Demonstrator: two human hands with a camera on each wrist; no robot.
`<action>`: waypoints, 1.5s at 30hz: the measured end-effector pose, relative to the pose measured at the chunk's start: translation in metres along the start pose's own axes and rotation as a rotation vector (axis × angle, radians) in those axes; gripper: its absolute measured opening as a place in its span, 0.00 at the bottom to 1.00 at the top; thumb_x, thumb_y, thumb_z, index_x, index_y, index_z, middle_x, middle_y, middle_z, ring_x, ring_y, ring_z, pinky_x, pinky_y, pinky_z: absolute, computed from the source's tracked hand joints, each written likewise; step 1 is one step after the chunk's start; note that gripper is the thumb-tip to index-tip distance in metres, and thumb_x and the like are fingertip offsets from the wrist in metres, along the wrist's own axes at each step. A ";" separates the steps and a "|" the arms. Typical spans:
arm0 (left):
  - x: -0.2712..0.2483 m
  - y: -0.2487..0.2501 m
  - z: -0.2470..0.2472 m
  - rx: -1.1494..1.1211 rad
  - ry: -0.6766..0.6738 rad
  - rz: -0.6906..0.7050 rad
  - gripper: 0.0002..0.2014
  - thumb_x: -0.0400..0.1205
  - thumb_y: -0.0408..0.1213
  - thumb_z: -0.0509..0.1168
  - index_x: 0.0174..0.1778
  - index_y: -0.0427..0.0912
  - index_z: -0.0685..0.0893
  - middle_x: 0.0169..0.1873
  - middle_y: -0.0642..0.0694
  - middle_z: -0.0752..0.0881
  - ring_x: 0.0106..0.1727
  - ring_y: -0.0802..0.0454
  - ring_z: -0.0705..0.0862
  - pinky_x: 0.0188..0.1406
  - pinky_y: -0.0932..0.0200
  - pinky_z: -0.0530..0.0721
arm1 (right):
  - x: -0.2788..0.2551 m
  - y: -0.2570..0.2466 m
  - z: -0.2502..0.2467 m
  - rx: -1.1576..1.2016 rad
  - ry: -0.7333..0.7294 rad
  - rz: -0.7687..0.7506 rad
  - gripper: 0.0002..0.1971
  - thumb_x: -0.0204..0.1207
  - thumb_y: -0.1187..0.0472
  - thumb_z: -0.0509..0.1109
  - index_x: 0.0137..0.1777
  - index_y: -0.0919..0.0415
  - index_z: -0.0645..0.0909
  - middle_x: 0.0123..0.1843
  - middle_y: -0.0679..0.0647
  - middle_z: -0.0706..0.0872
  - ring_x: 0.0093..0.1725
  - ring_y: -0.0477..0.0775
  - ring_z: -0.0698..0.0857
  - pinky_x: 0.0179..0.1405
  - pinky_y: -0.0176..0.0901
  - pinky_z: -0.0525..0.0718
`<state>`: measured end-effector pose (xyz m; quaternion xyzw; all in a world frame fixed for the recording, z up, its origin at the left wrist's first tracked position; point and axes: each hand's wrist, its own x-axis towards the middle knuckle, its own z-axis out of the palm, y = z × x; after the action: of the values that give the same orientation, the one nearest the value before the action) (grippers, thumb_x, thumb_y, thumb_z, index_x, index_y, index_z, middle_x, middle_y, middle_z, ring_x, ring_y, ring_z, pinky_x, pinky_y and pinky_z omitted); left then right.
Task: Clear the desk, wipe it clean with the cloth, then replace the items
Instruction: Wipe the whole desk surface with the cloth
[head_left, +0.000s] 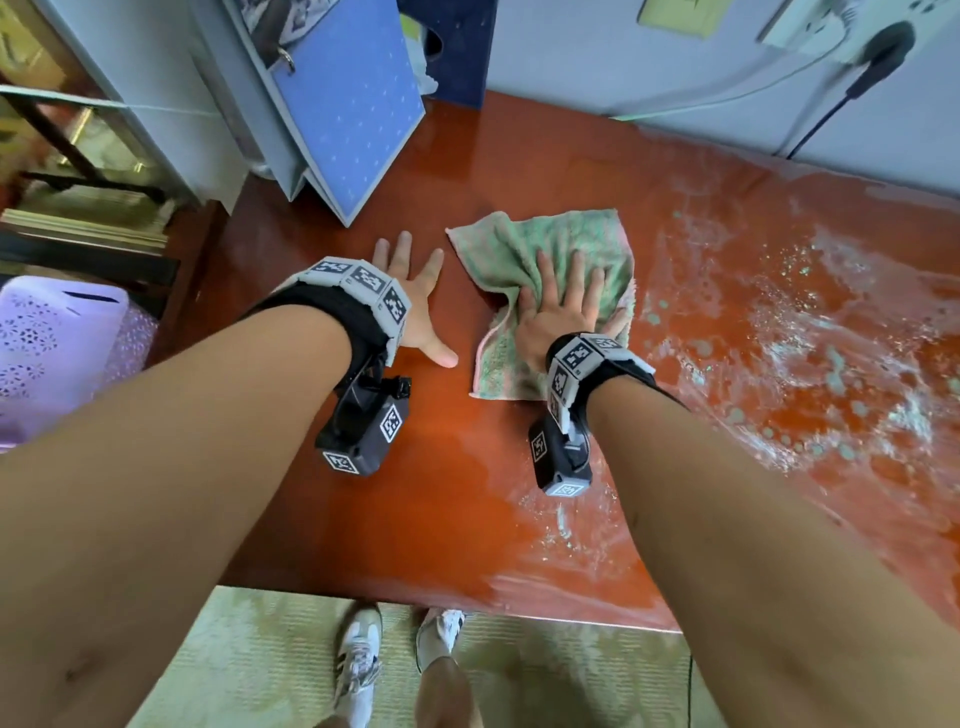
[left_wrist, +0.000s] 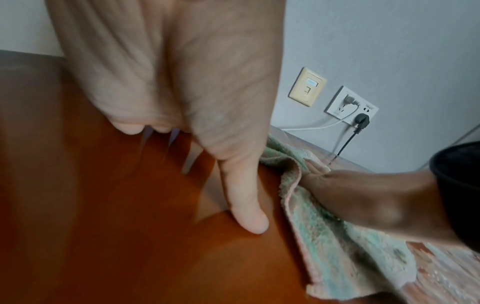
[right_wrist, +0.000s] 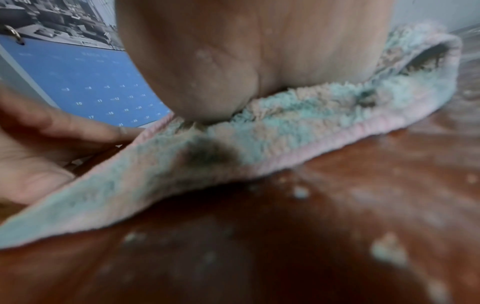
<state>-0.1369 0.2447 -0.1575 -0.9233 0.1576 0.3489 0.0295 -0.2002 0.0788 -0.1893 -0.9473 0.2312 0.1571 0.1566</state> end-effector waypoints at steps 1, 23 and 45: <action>0.002 -0.002 0.001 0.000 0.001 0.003 0.66 0.64 0.66 0.74 0.81 0.53 0.30 0.80 0.42 0.27 0.82 0.37 0.32 0.79 0.30 0.48 | -0.002 -0.002 0.004 0.003 0.015 0.005 0.27 0.86 0.41 0.38 0.84 0.35 0.36 0.86 0.44 0.31 0.84 0.52 0.30 0.76 0.69 0.28; -0.046 -0.011 0.007 0.179 -0.135 0.083 0.67 0.61 0.57 0.80 0.80 0.64 0.33 0.81 0.40 0.30 0.81 0.25 0.44 0.73 0.26 0.57 | -0.087 -0.006 0.015 0.000 -0.131 0.084 0.42 0.69 0.18 0.46 0.78 0.26 0.31 0.81 0.48 0.20 0.80 0.60 0.21 0.69 0.80 0.25; -0.082 -0.027 0.023 0.064 -0.011 0.051 0.65 0.64 0.53 0.81 0.82 0.58 0.34 0.82 0.42 0.34 0.81 0.29 0.36 0.78 0.29 0.51 | -0.139 -0.025 0.044 -0.058 -0.208 -0.030 0.43 0.65 0.16 0.43 0.76 0.23 0.28 0.80 0.46 0.17 0.78 0.58 0.18 0.69 0.82 0.26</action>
<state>-0.2012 0.2958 -0.1233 -0.9158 0.1919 0.3492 0.0509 -0.3150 0.1698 -0.1720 -0.9333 0.1950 0.2588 0.1547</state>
